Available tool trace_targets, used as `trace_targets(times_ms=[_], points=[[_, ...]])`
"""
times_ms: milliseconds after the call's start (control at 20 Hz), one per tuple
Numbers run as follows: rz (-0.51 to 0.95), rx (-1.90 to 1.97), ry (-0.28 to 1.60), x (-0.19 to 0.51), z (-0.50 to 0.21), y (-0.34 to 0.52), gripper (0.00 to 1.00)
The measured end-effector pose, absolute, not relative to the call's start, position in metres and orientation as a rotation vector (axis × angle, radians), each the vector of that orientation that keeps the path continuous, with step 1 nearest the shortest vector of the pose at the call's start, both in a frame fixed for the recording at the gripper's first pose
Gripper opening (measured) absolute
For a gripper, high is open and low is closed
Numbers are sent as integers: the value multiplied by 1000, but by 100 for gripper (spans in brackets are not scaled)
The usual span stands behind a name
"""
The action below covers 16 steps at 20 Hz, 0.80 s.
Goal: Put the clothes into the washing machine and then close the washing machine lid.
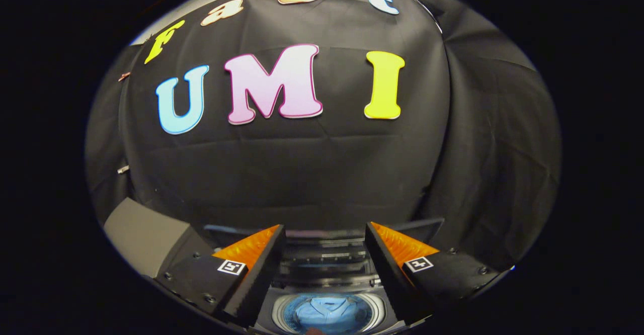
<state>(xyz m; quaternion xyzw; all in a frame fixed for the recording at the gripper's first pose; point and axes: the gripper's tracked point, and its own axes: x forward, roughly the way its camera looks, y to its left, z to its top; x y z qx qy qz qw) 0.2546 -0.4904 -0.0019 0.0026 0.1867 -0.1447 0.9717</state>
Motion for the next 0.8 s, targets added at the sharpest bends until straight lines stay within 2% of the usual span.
trace_targets(times_ms=[450,800], points=[[-294,28,413,317,-16,-504,99],[-299,-37,545,309,-62,-506,99]])
